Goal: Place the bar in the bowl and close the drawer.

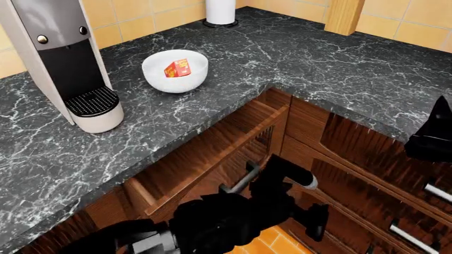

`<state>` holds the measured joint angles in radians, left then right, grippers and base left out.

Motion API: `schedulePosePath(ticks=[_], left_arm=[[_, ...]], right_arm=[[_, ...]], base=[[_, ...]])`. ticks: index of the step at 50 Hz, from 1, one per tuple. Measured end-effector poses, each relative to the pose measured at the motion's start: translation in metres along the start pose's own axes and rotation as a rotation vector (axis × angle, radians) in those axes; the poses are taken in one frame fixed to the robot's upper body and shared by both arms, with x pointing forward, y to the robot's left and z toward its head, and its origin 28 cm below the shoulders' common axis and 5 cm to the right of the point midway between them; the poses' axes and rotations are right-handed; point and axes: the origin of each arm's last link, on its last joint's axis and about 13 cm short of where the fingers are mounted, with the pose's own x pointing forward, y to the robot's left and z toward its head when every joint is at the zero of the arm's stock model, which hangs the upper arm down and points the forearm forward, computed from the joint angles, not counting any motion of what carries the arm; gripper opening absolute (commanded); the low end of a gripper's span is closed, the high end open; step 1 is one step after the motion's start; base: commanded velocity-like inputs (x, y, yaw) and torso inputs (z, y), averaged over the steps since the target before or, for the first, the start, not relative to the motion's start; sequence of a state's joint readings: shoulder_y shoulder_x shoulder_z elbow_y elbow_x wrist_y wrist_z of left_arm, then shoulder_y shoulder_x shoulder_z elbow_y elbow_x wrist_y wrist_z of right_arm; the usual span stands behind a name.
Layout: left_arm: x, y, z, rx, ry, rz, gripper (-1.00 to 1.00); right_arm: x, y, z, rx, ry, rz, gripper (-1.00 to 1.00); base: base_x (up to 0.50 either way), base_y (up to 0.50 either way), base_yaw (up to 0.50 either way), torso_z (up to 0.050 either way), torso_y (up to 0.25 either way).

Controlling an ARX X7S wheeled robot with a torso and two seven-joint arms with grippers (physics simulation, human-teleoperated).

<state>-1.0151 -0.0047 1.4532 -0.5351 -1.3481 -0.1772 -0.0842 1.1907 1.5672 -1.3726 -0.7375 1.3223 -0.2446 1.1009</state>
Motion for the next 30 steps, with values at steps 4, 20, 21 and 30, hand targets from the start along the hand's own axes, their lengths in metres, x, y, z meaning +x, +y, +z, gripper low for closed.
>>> schedulePosePath(ticks=[4,20,21,30], left_arm=[[0.000,0.009,-0.003,0.006,0.016,0.038,1.00],[-0.003,0.039,-0.020,-0.008,0.073,0.160,1.00],[-0.003,0.041,-0.022,-0.011,0.076,0.166,1.00],[-0.007,0.053,-0.034,-0.048,0.102,0.215,1.00]], right_arm=[[-0.001,0.000,-0.001,0.000,0.002,0.000,1.00],[-0.002,0.000,-0.003,0.004,0.006,0.003,1.00],[-0.003,0.000,-0.003,0.005,0.006,0.003,1.00],[-0.003,0.000,-0.004,0.008,0.008,0.004,1.00]], base=[[0.00,0.00,0.00,0.000,0.000],[0.00,0.00,0.00,0.000,0.000],[0.00,0.00,0.00,0.000,0.000],[0.00,0.00,0.00,0.000,0.000]])
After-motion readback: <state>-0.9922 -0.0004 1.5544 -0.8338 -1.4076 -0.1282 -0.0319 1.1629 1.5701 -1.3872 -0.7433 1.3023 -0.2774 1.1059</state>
